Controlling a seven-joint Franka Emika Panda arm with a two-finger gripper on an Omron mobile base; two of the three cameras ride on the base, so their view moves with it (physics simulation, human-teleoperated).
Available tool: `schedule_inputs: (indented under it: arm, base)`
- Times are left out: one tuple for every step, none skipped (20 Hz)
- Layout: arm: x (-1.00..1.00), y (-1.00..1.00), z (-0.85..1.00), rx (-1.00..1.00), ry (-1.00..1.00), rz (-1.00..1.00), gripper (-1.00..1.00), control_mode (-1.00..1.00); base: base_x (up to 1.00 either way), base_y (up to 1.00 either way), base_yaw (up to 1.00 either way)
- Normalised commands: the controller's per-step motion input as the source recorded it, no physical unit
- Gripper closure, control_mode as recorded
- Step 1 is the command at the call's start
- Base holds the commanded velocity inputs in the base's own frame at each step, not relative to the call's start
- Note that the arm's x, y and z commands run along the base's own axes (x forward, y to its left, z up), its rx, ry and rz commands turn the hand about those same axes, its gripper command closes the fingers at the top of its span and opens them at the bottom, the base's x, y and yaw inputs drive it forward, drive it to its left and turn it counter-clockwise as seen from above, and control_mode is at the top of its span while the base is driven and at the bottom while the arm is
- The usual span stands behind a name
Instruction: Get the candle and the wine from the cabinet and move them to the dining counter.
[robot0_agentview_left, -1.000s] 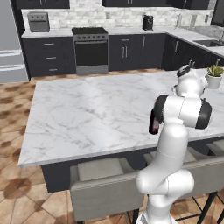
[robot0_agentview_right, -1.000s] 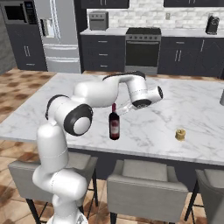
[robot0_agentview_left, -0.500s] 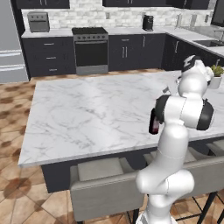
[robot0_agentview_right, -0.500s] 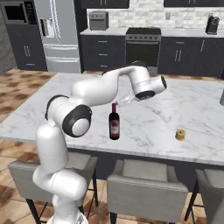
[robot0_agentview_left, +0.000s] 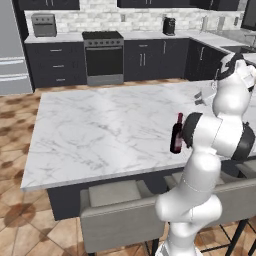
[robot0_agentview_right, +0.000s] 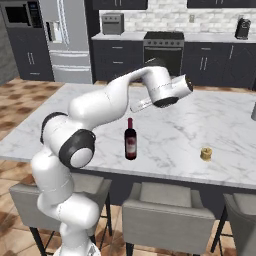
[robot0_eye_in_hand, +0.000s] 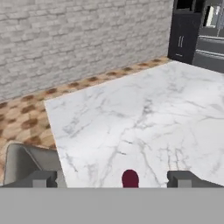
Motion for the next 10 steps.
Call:
schedule_inputs:
  arm:
    - [-0.51,0.41,0.31,-0.08,0.03,-0.31,-1.00,-1.00]
    - [-0.53,0.47,0.26,-0.09,0.03,-0.32,-1.00,-1.00]
    - [-0.52,0.54,0.21,-0.11,0.03,-0.33,-1.00,-1.00]
    - [-0.52,0.56,0.20,-0.11,0.03,-0.34,-1.00,-1.00]
    - [-0.41,0.57,0.24,-0.12,0.01,-0.34,-1.00,-1.00]
    - [-0.29,0.58,0.25,-0.14,0.00,-0.34,-1.00,-1.00]
    - [-0.21,0.60,0.24,-0.15,0.00,-0.31,-1.00,-1.00]
    - [-0.26,0.59,0.26,-0.15,0.00,-0.31,-1.00,-1.00]
    - [-0.28,0.62,0.24,-0.17,0.00,-0.33,-1.00,-1.00]
    - [-0.28,0.67,0.23,-0.19,0.00,-0.32,-1.00,-1.00]
  base:
    - [0.00,0.00,0.00]
    - [0.00,0.00,0.00]
    - [0.00,0.00,0.00]
    - [0.00,0.00,0.00]
    - [0.00,0.00,0.00]
    - [0.00,0.00,0.00]
    - [0.00,0.00,0.00]
    - [0.00,0.00,0.00]
    - [0.00,0.00,0.00]
    - [0.00,0.00,0.00]
